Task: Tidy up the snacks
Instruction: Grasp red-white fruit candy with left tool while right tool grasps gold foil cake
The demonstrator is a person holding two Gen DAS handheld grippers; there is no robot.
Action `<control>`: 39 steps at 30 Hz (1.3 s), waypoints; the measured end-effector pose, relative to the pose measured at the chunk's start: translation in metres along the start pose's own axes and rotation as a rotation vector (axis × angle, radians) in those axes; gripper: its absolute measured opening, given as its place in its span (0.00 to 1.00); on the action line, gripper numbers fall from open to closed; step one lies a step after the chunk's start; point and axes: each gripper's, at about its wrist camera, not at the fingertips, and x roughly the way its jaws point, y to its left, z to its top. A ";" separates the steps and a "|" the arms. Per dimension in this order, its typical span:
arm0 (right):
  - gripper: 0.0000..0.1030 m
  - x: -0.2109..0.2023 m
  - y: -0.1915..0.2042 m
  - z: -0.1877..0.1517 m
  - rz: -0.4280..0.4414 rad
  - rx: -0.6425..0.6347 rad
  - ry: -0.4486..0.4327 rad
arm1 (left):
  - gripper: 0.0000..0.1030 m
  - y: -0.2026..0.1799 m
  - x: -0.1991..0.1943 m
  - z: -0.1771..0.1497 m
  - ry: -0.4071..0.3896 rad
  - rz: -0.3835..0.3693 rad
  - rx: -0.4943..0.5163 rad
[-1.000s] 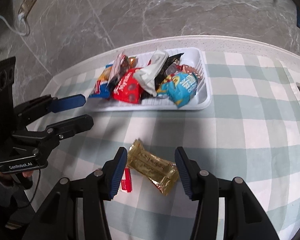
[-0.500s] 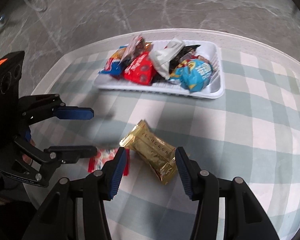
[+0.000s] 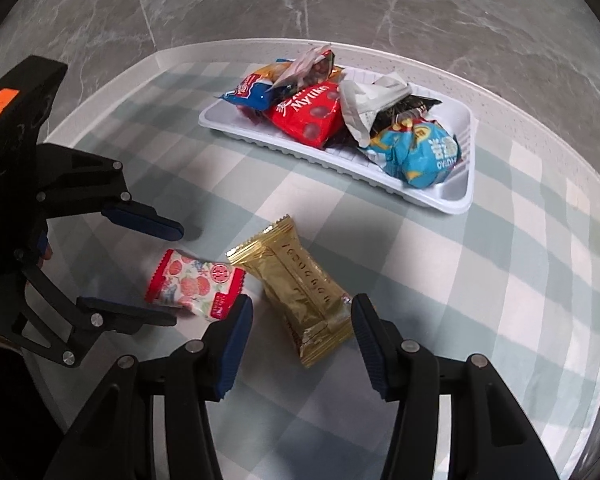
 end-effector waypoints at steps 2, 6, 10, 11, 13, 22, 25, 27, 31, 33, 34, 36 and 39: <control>0.53 0.003 0.000 0.002 -0.006 -0.024 0.009 | 0.52 -0.003 0.005 0.002 0.012 0.009 0.029; 0.53 0.011 0.002 0.007 -0.007 -0.070 0.031 | 0.52 -0.006 0.015 0.005 0.032 0.006 0.067; 0.53 0.021 0.003 0.011 -0.005 -0.100 0.054 | 0.52 -0.009 0.022 0.007 0.045 -0.009 0.095; 0.53 0.023 0.002 0.011 -0.002 -0.104 0.059 | 0.52 -0.009 0.024 0.008 0.048 -0.011 0.099; 0.53 0.027 0.002 0.013 -0.001 -0.116 0.069 | 0.53 -0.010 0.027 0.008 0.053 -0.016 0.106; 0.53 0.041 0.004 0.020 0.031 -0.133 0.089 | 0.56 -0.006 0.032 0.013 0.051 -0.031 0.113; 0.54 0.044 0.003 0.022 0.040 -0.134 0.089 | 0.58 -0.006 0.031 0.012 0.050 -0.034 0.113; 0.54 0.045 0.003 0.024 0.043 -0.139 0.091 | 0.59 -0.004 0.031 0.013 0.052 -0.038 0.110; 0.52 0.044 0.001 0.024 0.045 -0.136 0.089 | 0.59 -0.006 0.031 0.010 0.051 -0.043 0.109; 0.48 0.044 0.000 0.024 0.040 -0.129 0.086 | 0.59 -0.006 0.031 0.008 0.050 -0.053 0.108; 0.45 0.043 -0.001 0.023 0.039 -0.123 0.084 | 0.59 -0.006 0.031 0.007 0.048 -0.054 0.112; 0.38 0.041 -0.005 0.023 0.043 -0.103 0.080 | 0.59 -0.007 0.032 0.007 0.046 -0.061 0.117; 0.33 0.040 -0.009 0.023 0.060 -0.064 0.077 | 0.54 -0.007 0.032 0.007 0.041 -0.074 0.118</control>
